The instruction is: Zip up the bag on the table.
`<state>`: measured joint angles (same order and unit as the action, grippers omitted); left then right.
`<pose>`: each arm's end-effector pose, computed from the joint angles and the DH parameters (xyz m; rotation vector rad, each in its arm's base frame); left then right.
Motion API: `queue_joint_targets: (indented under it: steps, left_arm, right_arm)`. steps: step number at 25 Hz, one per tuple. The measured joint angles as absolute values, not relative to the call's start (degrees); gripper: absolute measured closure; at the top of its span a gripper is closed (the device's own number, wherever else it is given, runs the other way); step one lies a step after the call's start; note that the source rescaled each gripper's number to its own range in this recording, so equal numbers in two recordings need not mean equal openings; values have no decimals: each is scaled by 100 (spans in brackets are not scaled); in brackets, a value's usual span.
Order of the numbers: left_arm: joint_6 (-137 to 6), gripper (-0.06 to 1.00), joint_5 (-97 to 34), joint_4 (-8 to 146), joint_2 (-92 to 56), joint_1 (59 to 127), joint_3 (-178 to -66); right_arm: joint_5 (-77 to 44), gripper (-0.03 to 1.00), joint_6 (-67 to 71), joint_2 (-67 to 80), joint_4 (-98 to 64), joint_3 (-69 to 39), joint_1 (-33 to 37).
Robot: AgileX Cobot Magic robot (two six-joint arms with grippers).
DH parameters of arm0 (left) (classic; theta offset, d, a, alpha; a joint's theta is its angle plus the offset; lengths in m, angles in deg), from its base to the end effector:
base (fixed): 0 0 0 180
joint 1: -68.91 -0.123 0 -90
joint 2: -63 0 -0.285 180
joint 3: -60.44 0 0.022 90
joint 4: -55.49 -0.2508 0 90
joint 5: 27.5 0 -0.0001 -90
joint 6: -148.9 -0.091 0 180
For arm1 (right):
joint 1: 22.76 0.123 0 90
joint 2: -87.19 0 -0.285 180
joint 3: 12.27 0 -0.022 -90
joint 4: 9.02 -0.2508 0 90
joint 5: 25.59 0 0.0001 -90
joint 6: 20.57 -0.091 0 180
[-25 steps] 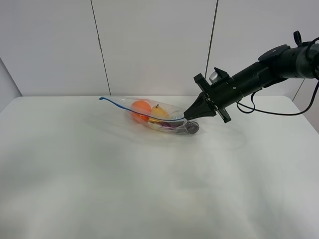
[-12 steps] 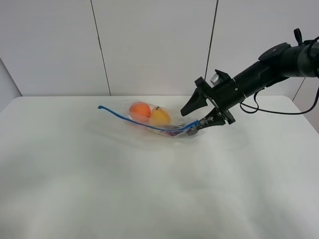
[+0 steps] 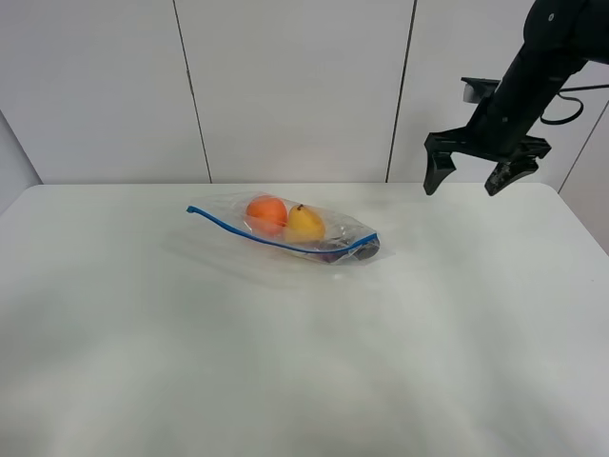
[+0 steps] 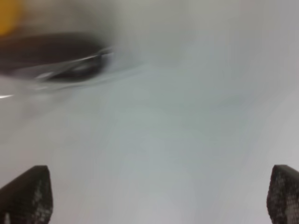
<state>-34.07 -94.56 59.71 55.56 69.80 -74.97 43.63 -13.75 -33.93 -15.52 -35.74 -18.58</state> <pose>-0.0192 -0.0059 0.2874 0.0815 2.0753 -0.0658 0.4176 0.0402 0.2673 -0.2379 2.8965 0.1533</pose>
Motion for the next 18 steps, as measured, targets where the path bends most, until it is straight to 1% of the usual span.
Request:
queue_joint_targets:
  steps: [2, 6, 9, 13, 18]
  left_arm:
    - [-3407, -5, -9456, 5971, 5556, 6980, -7497]
    - [-3407, -5, -9456, 5971, 5556, 6980, -7497]
    - [-3407, -5, -9456, 5971, 5556, 6980, -7497]
    - [-3407, -5, -9456, 5971, 5556, 6980, -7497]
    - [-3407, -5, -9450, 5971, 5556, 6980, -7497]
  right_arm:
    - [4369, -2, -1408, -3393, -1081, -3599, -1969]
    - [4369, -2, -1455, -3367, -1139, -3569, -2318]
    - [4362, -2, -1450, -3135, -1204, -3232, -2472]
    - [4362, -2, -1441, -2411, -1223, -2362, -2478]
    - [4370, -2, -1429, -1170, -1264, -778, -2465]
